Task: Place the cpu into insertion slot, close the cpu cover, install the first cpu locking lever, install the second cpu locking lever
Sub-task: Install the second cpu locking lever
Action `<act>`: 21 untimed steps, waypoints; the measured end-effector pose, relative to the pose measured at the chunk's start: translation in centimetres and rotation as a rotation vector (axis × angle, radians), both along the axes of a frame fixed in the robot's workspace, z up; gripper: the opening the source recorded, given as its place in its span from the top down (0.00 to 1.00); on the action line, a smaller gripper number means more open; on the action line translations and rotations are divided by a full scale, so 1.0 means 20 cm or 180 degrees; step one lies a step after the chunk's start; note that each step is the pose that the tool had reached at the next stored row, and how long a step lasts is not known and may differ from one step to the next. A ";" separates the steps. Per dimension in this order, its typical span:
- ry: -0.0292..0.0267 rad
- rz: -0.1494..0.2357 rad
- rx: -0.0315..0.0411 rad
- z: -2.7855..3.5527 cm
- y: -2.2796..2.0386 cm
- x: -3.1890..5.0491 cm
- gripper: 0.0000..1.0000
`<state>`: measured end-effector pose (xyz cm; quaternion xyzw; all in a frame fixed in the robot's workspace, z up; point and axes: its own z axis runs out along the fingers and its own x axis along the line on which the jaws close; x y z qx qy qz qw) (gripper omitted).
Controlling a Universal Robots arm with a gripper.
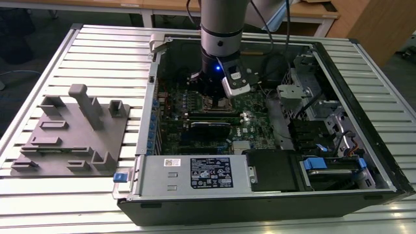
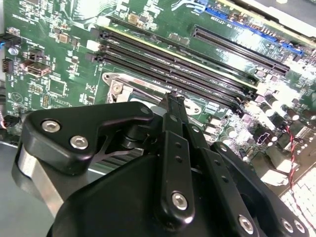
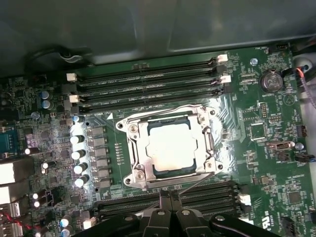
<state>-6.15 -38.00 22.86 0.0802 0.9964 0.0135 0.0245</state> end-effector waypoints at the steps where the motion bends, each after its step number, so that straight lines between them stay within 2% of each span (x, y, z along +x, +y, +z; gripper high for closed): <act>1: 0.0000 0.0000 0.0000 -0.006 0.000 -0.002 0.89; 21: 0.0000 0.0000 0.0000 -0.010 0.000 -0.010 0.89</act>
